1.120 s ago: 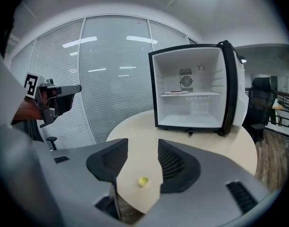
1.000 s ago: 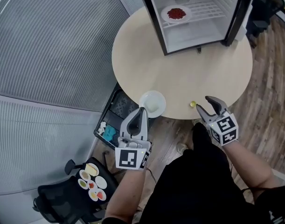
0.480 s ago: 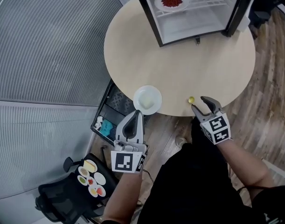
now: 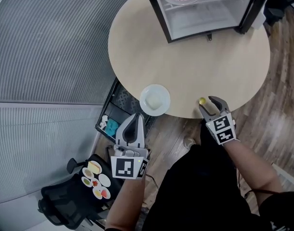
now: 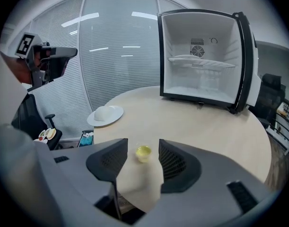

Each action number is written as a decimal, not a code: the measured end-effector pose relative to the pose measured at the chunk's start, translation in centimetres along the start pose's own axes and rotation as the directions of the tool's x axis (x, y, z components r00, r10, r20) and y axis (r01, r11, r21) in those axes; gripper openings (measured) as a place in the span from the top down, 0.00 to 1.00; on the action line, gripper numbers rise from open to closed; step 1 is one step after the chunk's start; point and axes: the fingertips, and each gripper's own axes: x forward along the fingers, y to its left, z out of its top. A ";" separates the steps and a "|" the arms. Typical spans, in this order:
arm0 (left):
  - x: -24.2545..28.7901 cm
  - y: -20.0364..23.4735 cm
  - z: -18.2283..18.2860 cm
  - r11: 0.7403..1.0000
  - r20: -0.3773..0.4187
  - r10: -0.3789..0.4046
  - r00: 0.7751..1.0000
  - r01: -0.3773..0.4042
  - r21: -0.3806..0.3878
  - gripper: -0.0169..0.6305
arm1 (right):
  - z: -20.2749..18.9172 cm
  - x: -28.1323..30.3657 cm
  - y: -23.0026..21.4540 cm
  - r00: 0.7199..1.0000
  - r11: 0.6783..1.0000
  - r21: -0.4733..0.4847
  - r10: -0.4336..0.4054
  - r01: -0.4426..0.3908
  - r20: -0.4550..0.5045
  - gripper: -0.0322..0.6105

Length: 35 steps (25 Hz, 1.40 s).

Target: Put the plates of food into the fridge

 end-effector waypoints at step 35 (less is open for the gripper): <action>5.4 0.5 2.6 1.000 -0.002 -0.009 1.000 0.009 0.011 0.96 | 2.2 1.7 -2.3 0.998 0.998 0.037 0.049 -0.048 -0.048 0.66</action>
